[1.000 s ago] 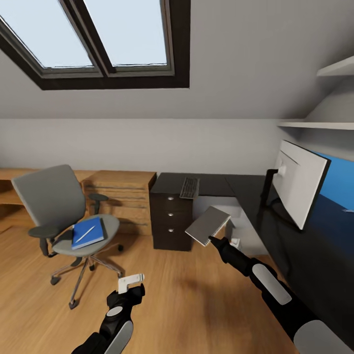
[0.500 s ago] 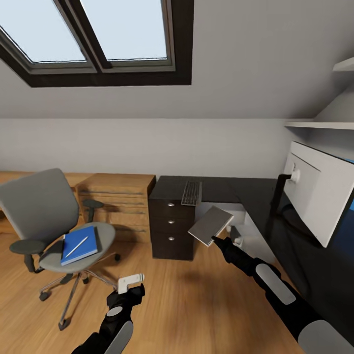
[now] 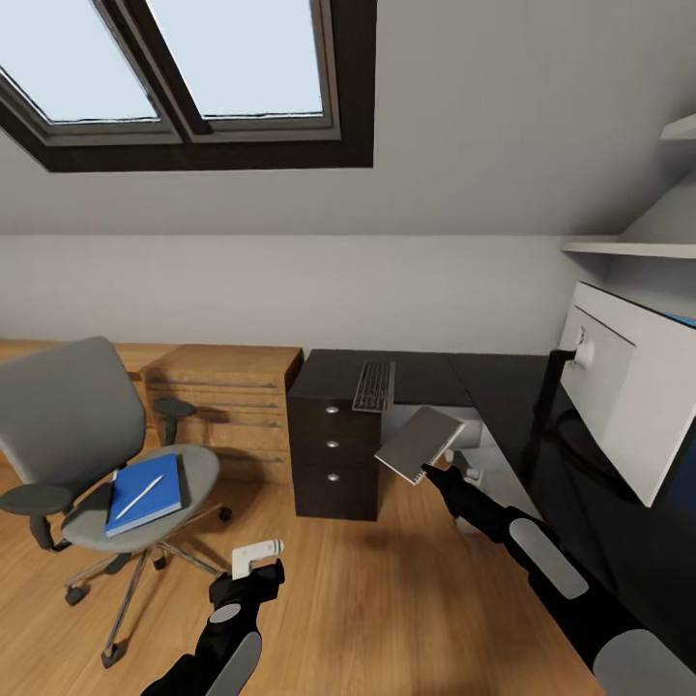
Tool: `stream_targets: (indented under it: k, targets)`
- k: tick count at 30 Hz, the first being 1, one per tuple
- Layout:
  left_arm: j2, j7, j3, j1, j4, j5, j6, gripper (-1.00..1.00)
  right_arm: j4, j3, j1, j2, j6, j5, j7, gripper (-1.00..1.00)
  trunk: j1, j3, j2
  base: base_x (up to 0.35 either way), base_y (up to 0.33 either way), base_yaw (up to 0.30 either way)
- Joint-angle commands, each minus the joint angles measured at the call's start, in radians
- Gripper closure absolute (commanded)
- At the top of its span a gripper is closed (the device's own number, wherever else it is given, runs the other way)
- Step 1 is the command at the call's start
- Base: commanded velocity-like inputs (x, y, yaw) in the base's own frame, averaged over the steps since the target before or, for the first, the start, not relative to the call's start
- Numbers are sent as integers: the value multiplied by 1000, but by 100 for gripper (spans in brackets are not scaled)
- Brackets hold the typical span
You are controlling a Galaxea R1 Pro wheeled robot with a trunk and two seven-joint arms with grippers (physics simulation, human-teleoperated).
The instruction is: In the bedroom, organize the workspace by keeping the computer under the desk, ensuring the monitor is on the desk, placing the keyboard on the desk next to the monitor, placing the mouse on the desk next to the keyboard, moving the folder from the swivel chair onto the desk next to the mouse, stacking the notebook on top of the folder with the pen on top of the notebook, and positioning the swivel chair next to the desk.
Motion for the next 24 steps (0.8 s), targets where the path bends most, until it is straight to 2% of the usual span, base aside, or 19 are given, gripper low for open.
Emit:
stream_targets:
  k: [1,13,21,24]
  targets:
    - [1,8,-3,-1,-2,5,3,-100,0,2,-1,-1,1,-6,2,100,-4,2,7,3,-1,0]
    - [1,8,-2,-1,-4,5,3,-100,0,2,-1,-3,1,-5,2,100,-50,40,91,17,0,0]
    - [1,8,-2,-1,-4,5,3,-100,0,2,-1,-4,0,-5,2,100,-81,65,147,242,0,0]
    - [1,8,-2,-1,-4,5,3,-100,0,2,-1,-12,0,-6,3,100,-92,74,168,313,0,0]
